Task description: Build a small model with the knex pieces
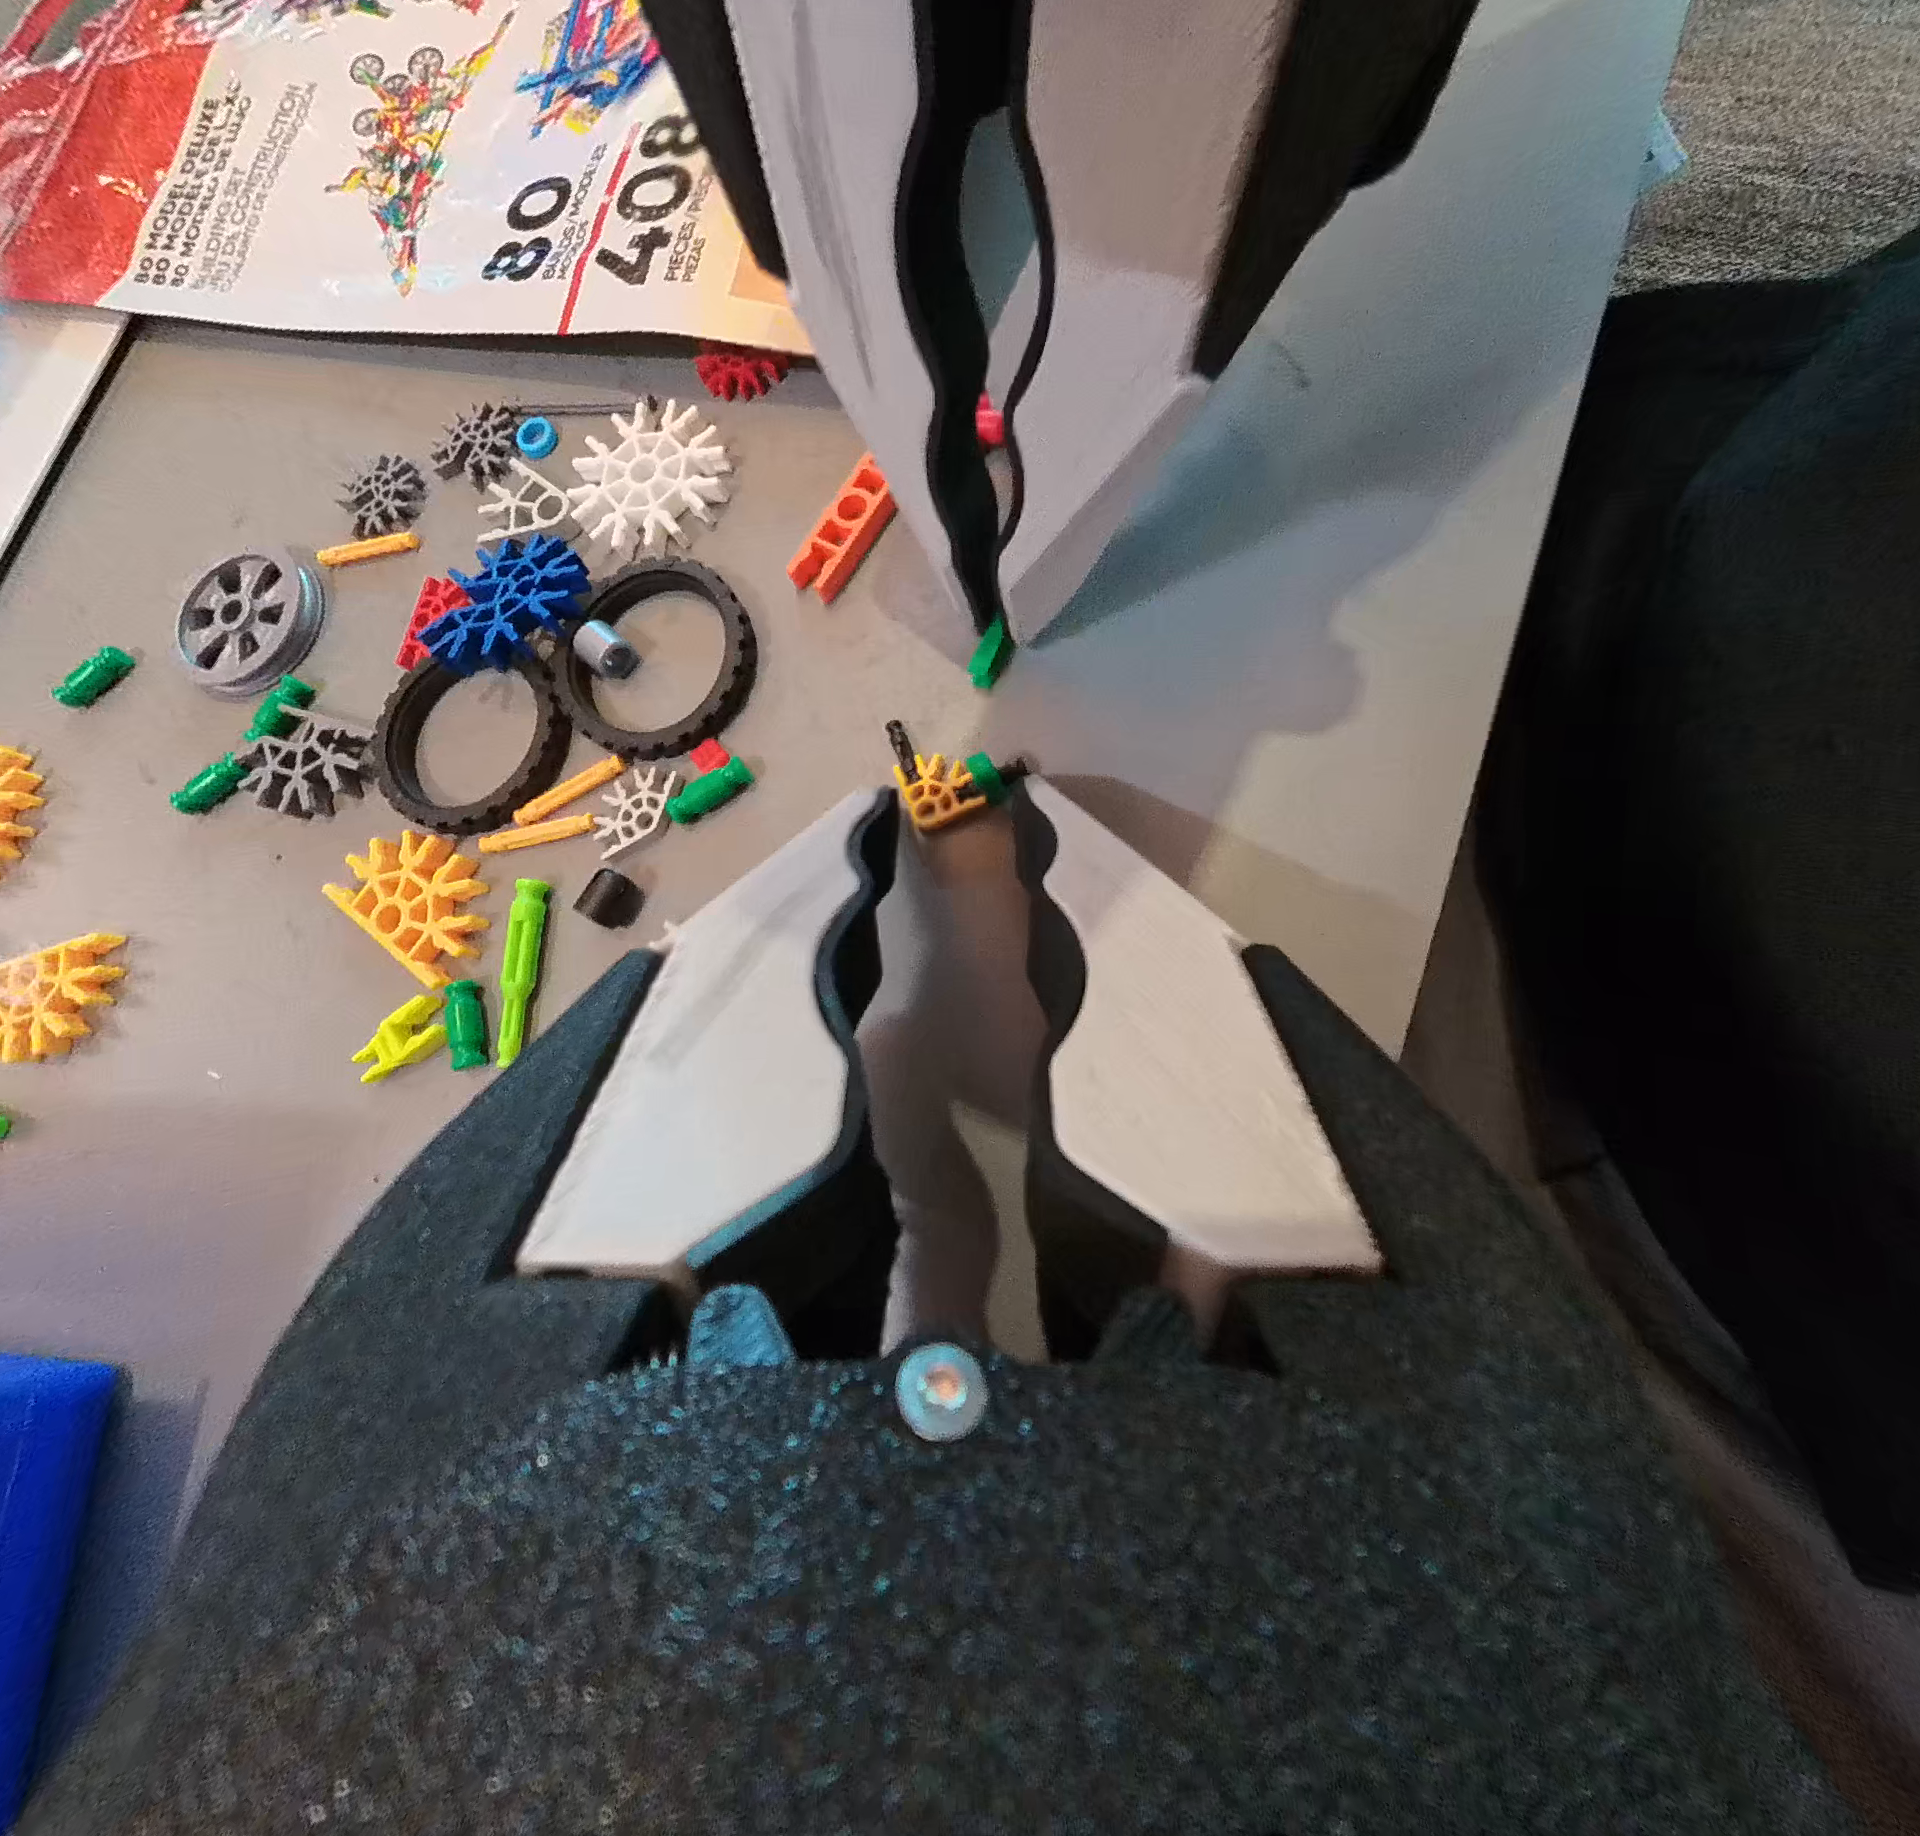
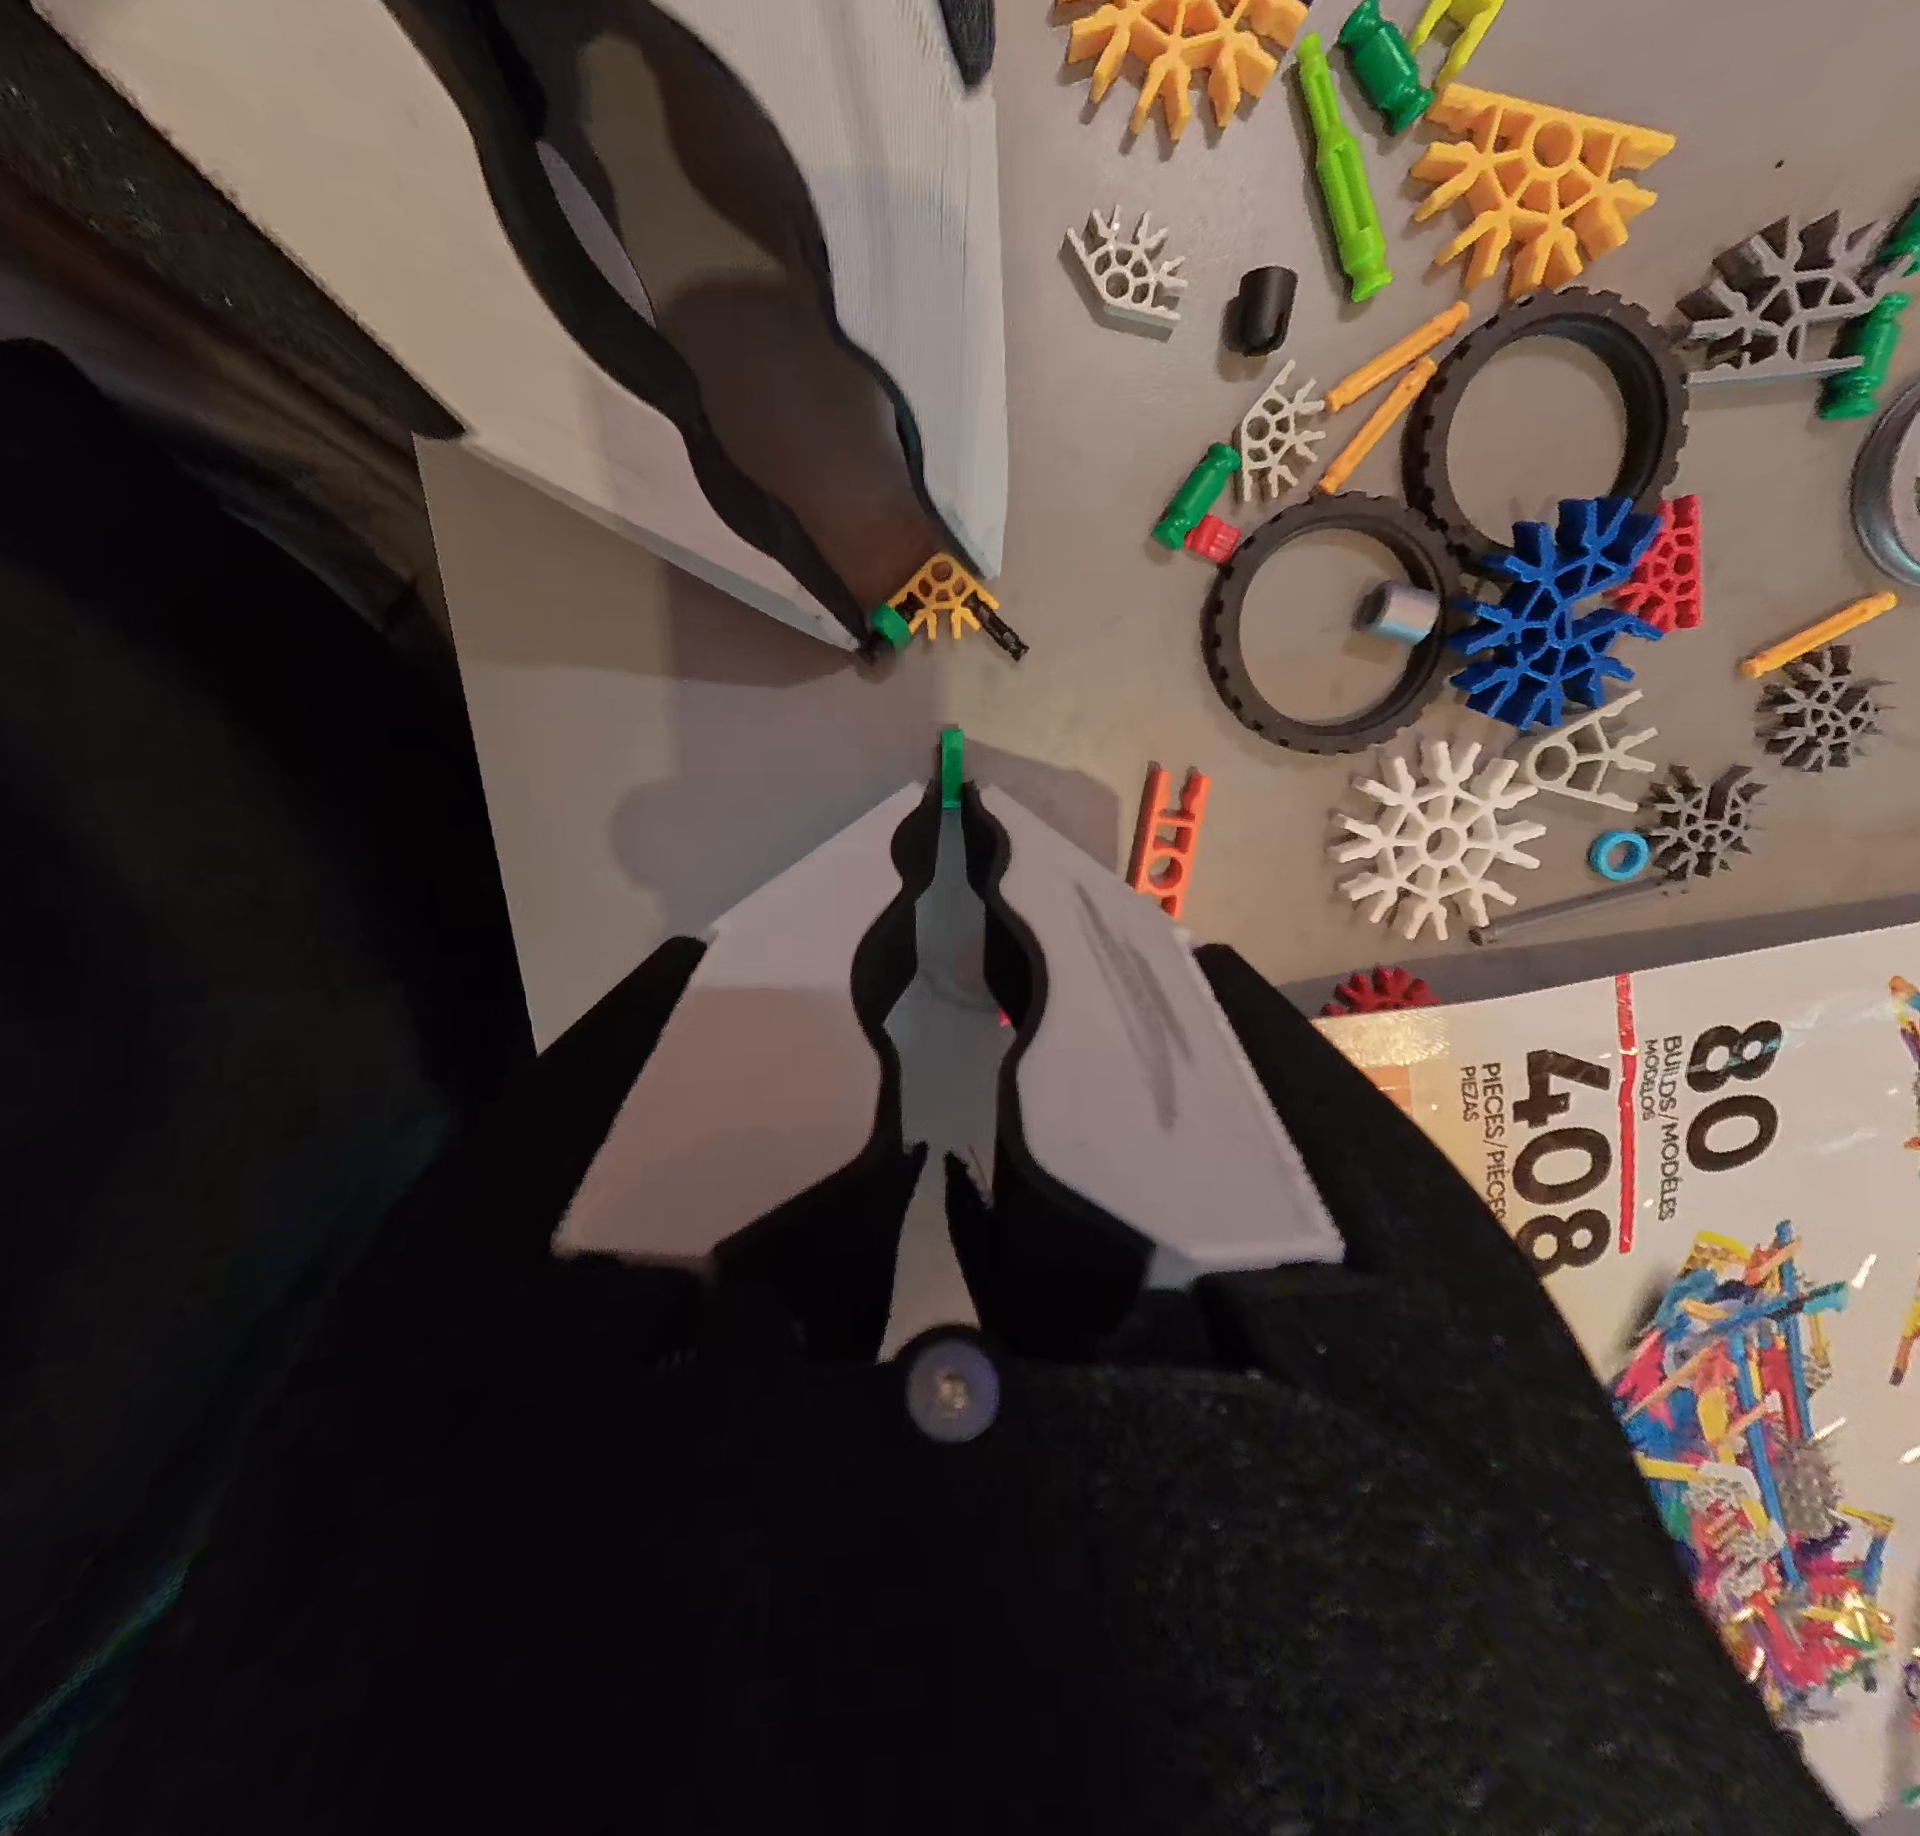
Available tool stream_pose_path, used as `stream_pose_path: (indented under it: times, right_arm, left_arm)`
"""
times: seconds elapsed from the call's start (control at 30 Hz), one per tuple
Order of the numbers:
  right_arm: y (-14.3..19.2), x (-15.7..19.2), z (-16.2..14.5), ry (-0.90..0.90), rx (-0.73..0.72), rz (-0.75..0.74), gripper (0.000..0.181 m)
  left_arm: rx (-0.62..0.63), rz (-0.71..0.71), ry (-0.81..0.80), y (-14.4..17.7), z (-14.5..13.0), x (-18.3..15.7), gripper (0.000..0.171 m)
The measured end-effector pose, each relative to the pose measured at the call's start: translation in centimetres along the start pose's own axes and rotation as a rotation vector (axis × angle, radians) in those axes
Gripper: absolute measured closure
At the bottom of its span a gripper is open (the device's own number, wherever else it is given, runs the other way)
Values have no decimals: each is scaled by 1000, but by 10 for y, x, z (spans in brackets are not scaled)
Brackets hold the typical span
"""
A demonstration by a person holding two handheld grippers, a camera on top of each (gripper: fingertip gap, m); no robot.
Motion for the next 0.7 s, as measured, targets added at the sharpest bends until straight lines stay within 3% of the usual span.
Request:
stream_pose_path:
  times: [0.03,0.7]
  right_arm:
    - [-1,0,1,-3,-6,2,177]
    - [-6,-4,7,-136,-70,-50,179]
  left_arm:
    - [2,4,3,-1,1,0,152]
    - [12,75,-27,-6,6,-8,160]
Point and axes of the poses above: each gripper's, where its closed fingertips meet, y back along the fingers, z out of its top, x = y × z across the jaws, the point moved 6 cm from there along y, back along the fingers, and after that the axes turned 6 degrees about -x, right-handed, at the moved point
